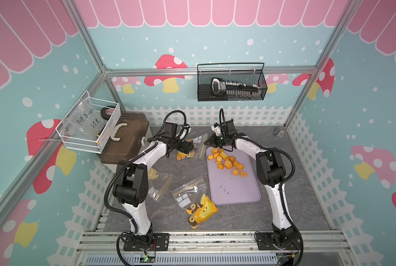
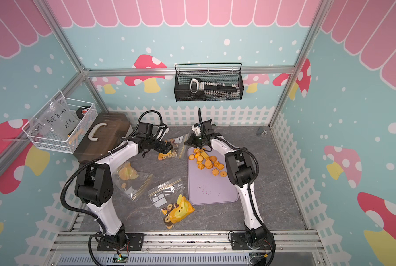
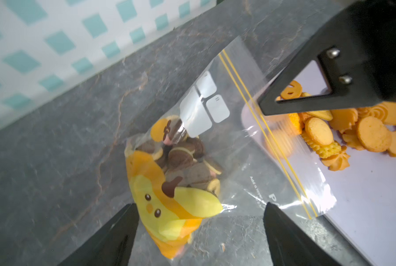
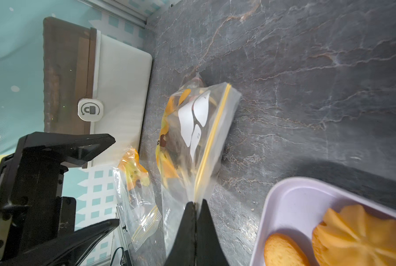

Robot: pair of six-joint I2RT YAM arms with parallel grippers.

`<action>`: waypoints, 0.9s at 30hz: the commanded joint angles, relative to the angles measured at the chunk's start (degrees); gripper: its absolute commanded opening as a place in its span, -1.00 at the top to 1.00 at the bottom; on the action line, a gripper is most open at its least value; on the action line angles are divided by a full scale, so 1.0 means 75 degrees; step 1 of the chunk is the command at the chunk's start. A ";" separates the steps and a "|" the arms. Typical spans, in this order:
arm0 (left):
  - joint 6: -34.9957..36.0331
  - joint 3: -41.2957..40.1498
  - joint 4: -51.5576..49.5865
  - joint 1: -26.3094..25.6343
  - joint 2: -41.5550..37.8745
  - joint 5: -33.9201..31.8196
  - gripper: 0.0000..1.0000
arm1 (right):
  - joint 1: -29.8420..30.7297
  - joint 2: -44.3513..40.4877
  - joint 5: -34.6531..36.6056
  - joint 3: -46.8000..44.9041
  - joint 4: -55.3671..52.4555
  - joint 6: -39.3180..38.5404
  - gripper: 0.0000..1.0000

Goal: Pour cookies out of the ziploc bag
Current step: Adjust the ziploc bag at the center of the board.

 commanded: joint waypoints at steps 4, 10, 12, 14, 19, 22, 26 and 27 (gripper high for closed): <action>0.3358 -0.0393 0.0418 0.0063 -0.0154 0.1466 -0.95 | -0.0075 0.0060 -0.0153 0.0279 -0.0559 -0.0291 0.96; 0.4007 -0.0776 0.0353 -0.0065 -0.0321 0.1777 -0.99 | -0.0097 -0.0062 -0.0311 0.0243 -0.0720 -0.0337 0.96; 0.4193 -0.0835 0.0359 -0.0169 -0.0285 0.1660 -0.99 | -0.0088 -0.0164 -0.0355 0.0148 -0.0710 -0.0325 0.96; 0.4280 -0.0785 0.0365 -0.0220 -0.0204 0.1631 -0.99 | -0.0085 -0.0249 -0.0360 0.0050 -0.0694 -0.0325 0.96; 0.4599 -0.0507 0.0318 -0.0323 0.0103 0.1391 -0.94 | -0.0088 -0.0392 -0.0403 -0.0139 -0.0682 -0.0354 0.97; 0.4868 -0.0272 0.0095 -0.0344 0.0280 0.1247 -0.92 | -0.0088 -0.0417 -0.0445 -0.0187 -0.0682 -0.0372 0.97; 0.5216 -0.0026 -0.0250 -0.0365 0.0458 0.1214 -0.91 | -0.0097 -0.0385 -0.0526 -0.0143 -0.0670 -0.0350 0.97; 0.5331 0.0067 -0.0428 -0.0373 0.0500 0.1178 -0.90 | -0.0103 -0.0382 -0.0531 -0.0131 -0.0668 -0.0337 0.97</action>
